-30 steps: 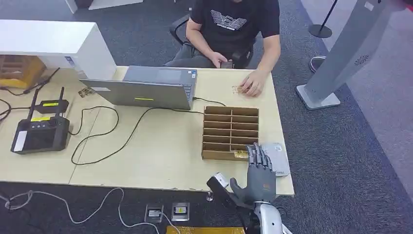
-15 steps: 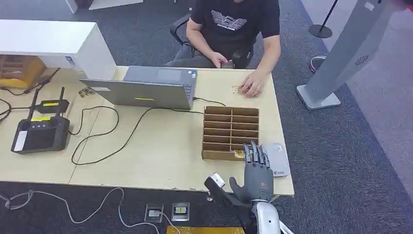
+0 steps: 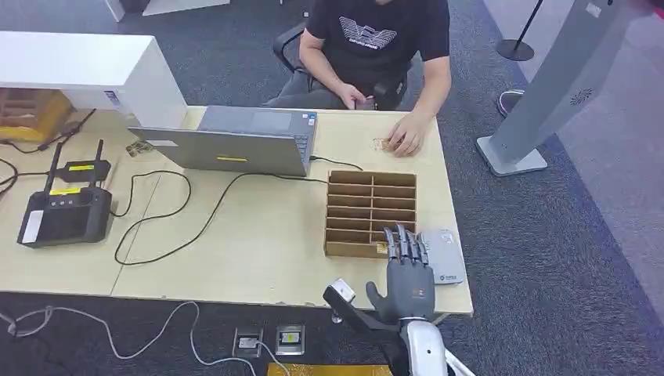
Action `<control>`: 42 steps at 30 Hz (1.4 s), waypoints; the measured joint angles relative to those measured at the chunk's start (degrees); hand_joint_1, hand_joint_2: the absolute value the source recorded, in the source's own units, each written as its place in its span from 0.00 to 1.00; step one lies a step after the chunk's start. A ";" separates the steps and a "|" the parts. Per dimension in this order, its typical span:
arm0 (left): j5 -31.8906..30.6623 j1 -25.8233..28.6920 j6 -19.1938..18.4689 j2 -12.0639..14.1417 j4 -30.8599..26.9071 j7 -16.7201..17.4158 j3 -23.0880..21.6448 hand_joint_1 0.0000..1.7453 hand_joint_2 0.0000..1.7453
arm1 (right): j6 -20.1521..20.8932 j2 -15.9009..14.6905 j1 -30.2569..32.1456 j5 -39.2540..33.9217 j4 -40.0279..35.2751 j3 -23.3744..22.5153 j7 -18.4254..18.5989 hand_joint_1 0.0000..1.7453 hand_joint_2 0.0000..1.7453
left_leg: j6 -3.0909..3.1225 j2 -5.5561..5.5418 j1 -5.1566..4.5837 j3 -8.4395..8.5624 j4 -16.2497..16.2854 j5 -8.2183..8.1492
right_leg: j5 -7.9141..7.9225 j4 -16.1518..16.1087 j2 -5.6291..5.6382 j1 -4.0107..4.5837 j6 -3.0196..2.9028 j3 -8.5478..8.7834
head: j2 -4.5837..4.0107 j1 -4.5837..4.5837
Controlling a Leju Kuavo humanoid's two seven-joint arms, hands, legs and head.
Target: Pass the card to the sensor for recognition and then transmit it.
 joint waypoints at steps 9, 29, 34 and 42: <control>-0.07 -0.01 -0.13 0.00 -0.11 0.04 0.02 0.00 0.00 | 0.87 0.48 -1.17 0.20 1.20 0.00 -0.61 0.00 1.00 | -0.01 0.00 0.00 0.00 0.00 0.01 | 0.00 0.00 -0.01 0.00 0.00 0.00 | 0.00 0.02; -2.03 -0.84 -2.27 -0.02 -0.04 0.15 0.02 0.00 0.00 | 2.17 0.46 -3.01 1.35 3.08 -0.87 0.89 0.00 1.00 | -0.01 0.01 0.00 0.01 0.00 0.01 | 0.00 0.00 0.02 0.00 0.00 0.00 | 0.00 0.02; -2.89 -0.94 -2.99 -0.02 0.04 0.15 0.07 0.00 0.00 | 1.84 0.33 -3.01 0.74 3.10 -2.06 2.30 0.00 1.00 | -0.01 0.01 0.00 0.02 0.01 0.01 | 0.00 0.00 0.02 0.00 0.00 0.00 | 0.00 0.02; -3.67 -0.96 -3.39 -0.02 0.18 0.15 0.20 0.00 0.00 | 2.03 -0.20 -3.00 0.66 3.10 -3.45 1.99 0.00 1.00 | -0.01 0.01 0.00 0.02 0.01 0.01 | 0.00 0.00 0.02 0.00 0.00 0.00 | 0.00 0.02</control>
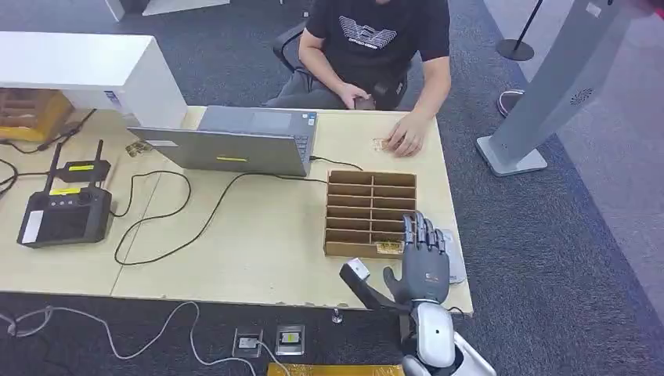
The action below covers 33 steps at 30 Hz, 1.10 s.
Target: Pass the card to the sensor for recognition and then transmit it.
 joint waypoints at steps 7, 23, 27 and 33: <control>-0.50 -0.02 -0.38 -0.07 0.09 0.00 0.26 0.00 0.00 | -0.02 0.02 -0.03 -0.59 0.37 0.13 -1.60 0.00 1.00 | 0.00 0.00 0.00 0.00 0.00 0.00 | 0.00 0.00 0.00 0.00 0.00 0.01 | 0.00 0.00; -1.07 -0.12 -0.68 -0.35 0.28 0.00 0.31 0.00 0.00 | -0.09 1.60 -0.57 -1.09 2.34 1.00 -4.46 0.00 1.00 | 0.00 0.00 0.00 -0.01 0.00 0.00 | 0.00 0.00 0.00 0.00 0.00 0.01 | 0.00 0.00; -1.27 -0.13 -0.70 -0.46 0.31 0.00 0.37 0.00 0.00 | -0.44 1.84 -1.23 -0.59 3.36 1.16 -4.05 0.00 1.00 | 0.00 0.00 0.00 0.00 0.00 0.00 | 0.00 0.00 0.00 0.00 0.00 0.01 | 0.00 0.00; -1.66 -0.15 -0.75 -0.55 0.31 0.00 0.70 0.00 0.00 | -0.48 1.95 -1.38 0.24 4.48 1.62 -3.08 0.00 1.00 | 0.00 0.00 0.00 0.00 0.00 0.00 | 0.00 0.00 0.00 0.00 0.00 0.00 | 0.00 -0.02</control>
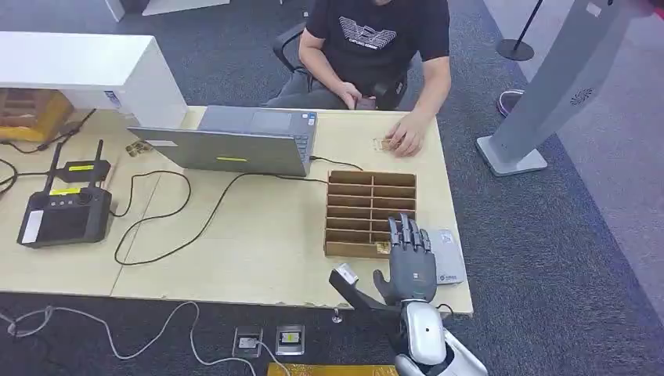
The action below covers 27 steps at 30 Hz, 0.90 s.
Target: Pass the card to the sensor for recognition and then transmit it.
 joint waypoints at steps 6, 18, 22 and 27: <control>-0.61 -0.03 -0.04 -0.04 0.02 0.00 0.57 0.00 0.00 | 0.02 0.00 -0.06 0.20 0.92 0.20 0.33 0.01 1.00 | 0.00 0.00 0.00 0.00 0.00 0.00 | 0.00 0.00 0.00 0.00 0.00 0.00 | 0.00 0.02; -1.44 -0.14 -0.39 -0.35 0.22 0.00 1.01 0.00 0.00 | 0.46 0.02 -0.12 -0.15 1.94 0.24 0.61 1.00 1.00 | 0.00 0.00 0.00 0.00 0.00 0.00 | 0.00 0.00 0.00 0.00 0.00 0.00 | 0.00 0.02; -1.86 -0.33 -0.57 -0.39 0.37 0.00 1.03 0.00 0.00 | 0.87 0.02 -0.29 0.22 2.03 0.24 0.96 1.00 1.00 | 0.00 0.00 0.00 0.00 0.00 0.00 | 0.00 0.00 0.00 0.00 0.00 0.00 | 0.00 0.02; -2.54 -0.60 -0.74 -0.57 0.59 0.00 1.27 0.00 0.00 | 1.51 0.02 -0.92 0.92 2.03 0.17 1.14 1.00 1.00 | 0.00 0.00 0.00 0.02 0.00 0.00 | 0.00 0.00 -0.01 0.00 0.00 0.02 | 0.00 0.02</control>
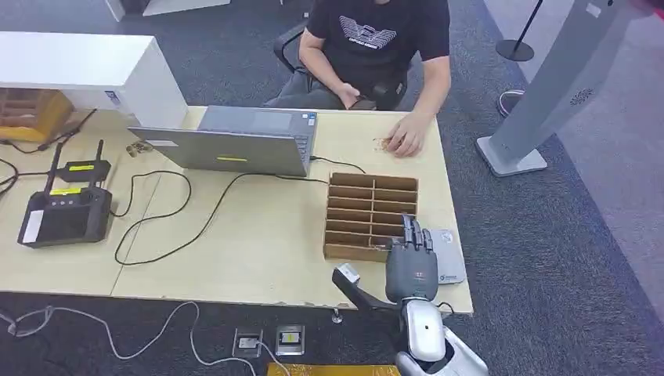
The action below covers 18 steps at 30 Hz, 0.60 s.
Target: Pass the card to the sensor for recognition and then transmit it.
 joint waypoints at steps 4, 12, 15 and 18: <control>-0.48 -0.13 -0.28 -0.11 0.26 0.00 0.24 0.00 0.00 | 0.06 0.00 0.00 0.17 0.00 -0.02 -0.02 1.00 1.00 | 0.00 0.00 0.00 0.00 0.00 0.00 | 0.00 0.00 0.01 0.00 0.00 0.00 | 0.00 0.00; -1.27 -0.29 -0.50 -0.35 0.63 0.00 0.81 0.00 0.00 | 0.15 0.00 0.00 -0.22 0.00 -0.04 -0.20 1.00 1.00 | 0.00 0.00 0.00 0.00 0.00 0.00 | 0.00 0.00 0.01 0.00 0.00 0.00 | 0.00 0.00; -1.57 -0.35 -0.70 -0.46 0.81 0.00 0.90 0.00 0.00 | 0.07 -0.02 0.00 -0.15 0.00 -0.04 -0.17 1.00 1.00 | 0.00 0.00 0.00 0.00 0.00 0.00 | 0.00 0.00 0.01 0.00 0.00 0.00 | 0.00 0.00; -1.86 -0.34 -0.98 -0.57 0.85 0.00 1.07 0.00 0.00 | -0.76 -0.02 -0.01 1.17 -0.08 -0.04 0.76 1.00 1.00 | 0.00 0.00 0.00 0.00 0.00 0.01 | 0.00 0.00 0.00 0.00 0.00 0.00 | 0.00 0.00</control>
